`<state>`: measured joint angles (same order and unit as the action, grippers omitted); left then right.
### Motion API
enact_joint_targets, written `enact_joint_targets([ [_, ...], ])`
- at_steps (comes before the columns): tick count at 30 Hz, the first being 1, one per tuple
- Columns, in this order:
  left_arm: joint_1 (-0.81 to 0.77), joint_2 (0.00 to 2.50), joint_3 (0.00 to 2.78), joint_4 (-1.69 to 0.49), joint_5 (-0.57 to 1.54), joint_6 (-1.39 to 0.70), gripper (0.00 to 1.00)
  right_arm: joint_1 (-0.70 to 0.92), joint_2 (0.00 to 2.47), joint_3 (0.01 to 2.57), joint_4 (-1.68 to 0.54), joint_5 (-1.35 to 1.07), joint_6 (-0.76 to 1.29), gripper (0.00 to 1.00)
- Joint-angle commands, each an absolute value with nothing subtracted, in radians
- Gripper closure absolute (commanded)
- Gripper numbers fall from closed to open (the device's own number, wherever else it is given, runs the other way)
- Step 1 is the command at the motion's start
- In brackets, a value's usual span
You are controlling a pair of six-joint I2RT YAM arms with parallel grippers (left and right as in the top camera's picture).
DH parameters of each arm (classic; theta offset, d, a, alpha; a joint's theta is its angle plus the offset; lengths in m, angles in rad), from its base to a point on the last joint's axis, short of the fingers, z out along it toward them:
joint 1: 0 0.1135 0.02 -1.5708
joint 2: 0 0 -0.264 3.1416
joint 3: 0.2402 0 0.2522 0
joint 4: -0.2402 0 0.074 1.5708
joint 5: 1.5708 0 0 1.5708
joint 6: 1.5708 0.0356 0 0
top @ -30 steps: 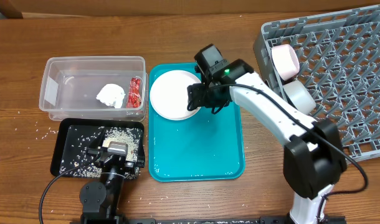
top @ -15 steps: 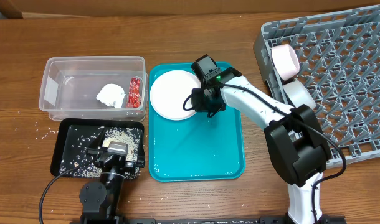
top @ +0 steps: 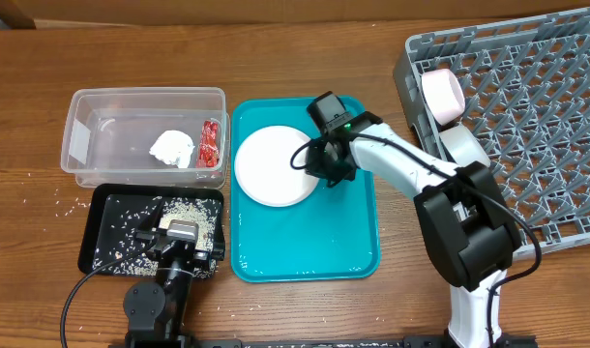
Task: Sort waste into correct bins and load items into the dishwasher
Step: 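Reach the right gripper to the white plate and grasp its edge, then carry the white plate with the right gripper and stand it in the rack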
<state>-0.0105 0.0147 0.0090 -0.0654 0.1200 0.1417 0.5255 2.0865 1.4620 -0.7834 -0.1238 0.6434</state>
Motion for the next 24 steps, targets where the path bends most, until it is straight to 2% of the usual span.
enact_joint_targets([
  [1, -0.002, 0.004, 0.005, -0.067, 0.121, 0.157, 0.00, 0.464, 1.996, 1.504, -0.836, -0.043, 0.601, 0.96],
  [4, -0.002, 0.004, 0.005, -0.066, 0.121, 0.157, 0.00, 0.423, 1.899, 1.528, -0.870, 0.049, 0.545, 0.96],
  [8, -0.002, 0.004, 0.005, -0.066, 0.121, 0.157, 0.00, 0.369, 1.678, 1.539, -0.877, 0.453, 0.397, 0.96],
  [10, -0.002, 0.004, 0.005, -0.066, 0.121, 0.157, 0.00, 0.351, 1.583, 1.539, -0.846, 0.785, 0.322, 0.96],
  [13, -0.002, 0.004, 0.005, -0.066, 0.121, 0.157, 0.00, 0.324, 1.542, 1.539, -0.781, 1.027, 0.200, 0.96],
  [16, -0.002, 0.004, 0.005, -0.067, 0.121, 0.157, 0.00, 0.261, 1.547, 1.538, -0.714, 1.136, 0.043, 0.96],
  [24, -0.002, 0.004, 0.005, -0.067, 0.121, 0.157, 0.00, 0.050, 1.638, 1.538, -0.690, 1.125, 0.017, 0.96],
])
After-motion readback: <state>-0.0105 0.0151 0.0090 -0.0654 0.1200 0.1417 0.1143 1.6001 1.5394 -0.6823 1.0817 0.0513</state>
